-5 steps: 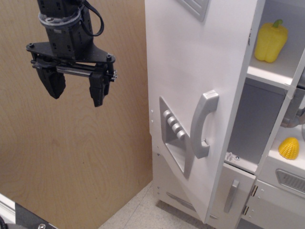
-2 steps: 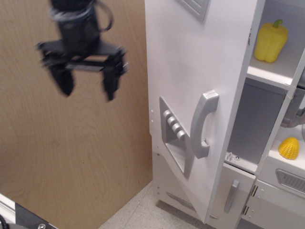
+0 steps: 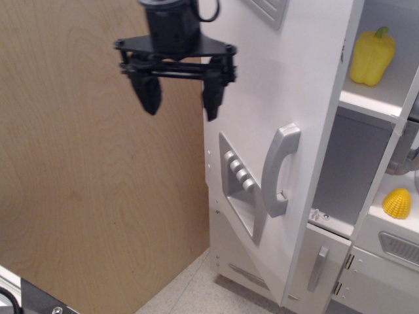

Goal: Close fridge

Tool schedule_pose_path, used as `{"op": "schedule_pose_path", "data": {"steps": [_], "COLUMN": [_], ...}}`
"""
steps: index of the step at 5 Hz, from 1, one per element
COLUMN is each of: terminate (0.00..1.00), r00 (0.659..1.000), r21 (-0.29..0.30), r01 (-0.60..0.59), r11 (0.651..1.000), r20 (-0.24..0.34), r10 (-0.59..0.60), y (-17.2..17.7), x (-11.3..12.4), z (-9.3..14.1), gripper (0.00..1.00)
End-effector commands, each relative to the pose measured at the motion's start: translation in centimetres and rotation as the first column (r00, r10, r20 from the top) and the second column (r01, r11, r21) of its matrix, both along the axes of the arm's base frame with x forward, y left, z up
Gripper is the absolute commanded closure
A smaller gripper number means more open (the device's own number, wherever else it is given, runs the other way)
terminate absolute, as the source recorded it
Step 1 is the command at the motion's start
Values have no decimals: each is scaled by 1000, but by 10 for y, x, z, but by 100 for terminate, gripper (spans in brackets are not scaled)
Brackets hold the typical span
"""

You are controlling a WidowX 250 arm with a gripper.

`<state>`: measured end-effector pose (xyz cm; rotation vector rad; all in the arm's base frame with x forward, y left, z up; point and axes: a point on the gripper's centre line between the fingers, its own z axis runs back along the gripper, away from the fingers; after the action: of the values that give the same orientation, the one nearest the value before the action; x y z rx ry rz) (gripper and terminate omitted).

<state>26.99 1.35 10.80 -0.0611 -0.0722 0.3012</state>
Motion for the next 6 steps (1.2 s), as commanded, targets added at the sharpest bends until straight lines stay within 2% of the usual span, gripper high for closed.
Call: {"op": "schedule_pose_path", "data": {"steps": [1,3,6], "terminate": [0,0,0], "r00": [997,997,993], "r21": [-16,-37,-31], "r01": [10,-14,-73], "r11": [1000,999,997], "r20": [80,69,90], "r10": [-9,17,75], "y": [-21,-31,-33], "x": [42,69,103], "z": [20,23,23], "gripper": [0,0,0]}}
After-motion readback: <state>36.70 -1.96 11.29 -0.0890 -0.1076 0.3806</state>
